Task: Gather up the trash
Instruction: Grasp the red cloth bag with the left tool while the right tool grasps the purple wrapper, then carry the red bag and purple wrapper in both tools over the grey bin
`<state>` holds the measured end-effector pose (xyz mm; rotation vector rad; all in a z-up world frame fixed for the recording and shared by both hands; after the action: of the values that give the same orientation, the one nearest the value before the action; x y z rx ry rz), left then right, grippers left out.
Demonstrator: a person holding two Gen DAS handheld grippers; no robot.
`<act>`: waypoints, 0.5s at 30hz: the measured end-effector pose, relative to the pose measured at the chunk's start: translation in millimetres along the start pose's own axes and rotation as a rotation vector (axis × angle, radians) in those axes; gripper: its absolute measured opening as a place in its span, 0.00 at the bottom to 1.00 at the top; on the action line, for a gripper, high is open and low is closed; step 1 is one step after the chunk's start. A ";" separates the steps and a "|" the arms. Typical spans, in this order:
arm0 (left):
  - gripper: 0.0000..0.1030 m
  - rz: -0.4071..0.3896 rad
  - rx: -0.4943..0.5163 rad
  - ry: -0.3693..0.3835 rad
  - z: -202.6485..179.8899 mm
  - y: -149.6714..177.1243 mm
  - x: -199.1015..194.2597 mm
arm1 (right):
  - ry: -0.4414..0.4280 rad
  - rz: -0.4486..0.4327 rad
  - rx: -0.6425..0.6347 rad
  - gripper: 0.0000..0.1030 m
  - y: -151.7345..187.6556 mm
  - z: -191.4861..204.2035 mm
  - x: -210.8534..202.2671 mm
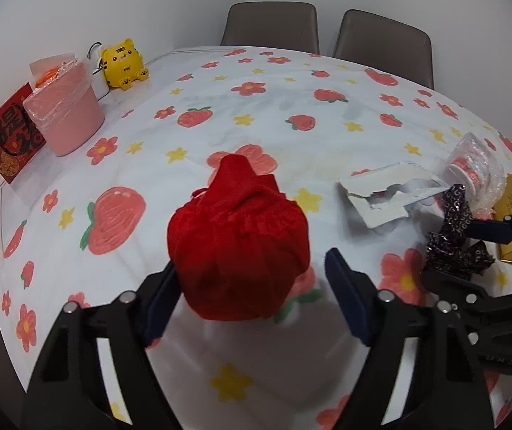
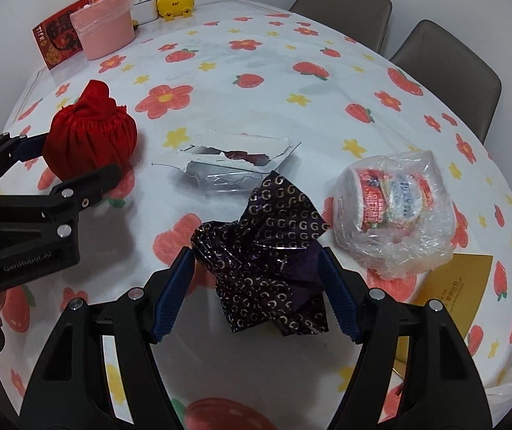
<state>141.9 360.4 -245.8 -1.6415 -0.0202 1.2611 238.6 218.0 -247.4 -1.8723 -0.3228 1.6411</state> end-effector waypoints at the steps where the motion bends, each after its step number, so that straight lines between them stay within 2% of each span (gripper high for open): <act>1: 0.57 -0.001 0.009 -0.008 2.1 -0.1 0.8 | -0.003 0.009 -0.003 0.41 1.1 1.6 1.9; 4: 0.50 -0.002 0.022 0.005 5.5 -1.7 0.0 | -0.015 0.009 -0.005 0.29 1.8 5.5 0.1; 10: 0.37 -0.013 0.043 0.009 6.8 -3.7 -5.9 | -0.035 -0.018 -0.026 0.24 -0.6 15.2 -13.9; 15: 0.32 -0.028 0.031 0.030 4.6 -2.7 -25.1 | -0.039 -0.046 -0.026 0.23 -2.8 16.8 -31.9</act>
<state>128.7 351.1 -225.8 -1.6276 -0.0052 1.2098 216.8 207.2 -220.7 -1.8400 -0.4022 1.6522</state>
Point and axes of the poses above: each gripper's, at about its wrist camera, not at the fingertips, and x roughly the way its jaws point, z to its left, y to its underside, the point moved 4 cm from there along x, roughly the way its jaws point, and after that the axes turned 7 degrees about -z, right-handed, at the moved point
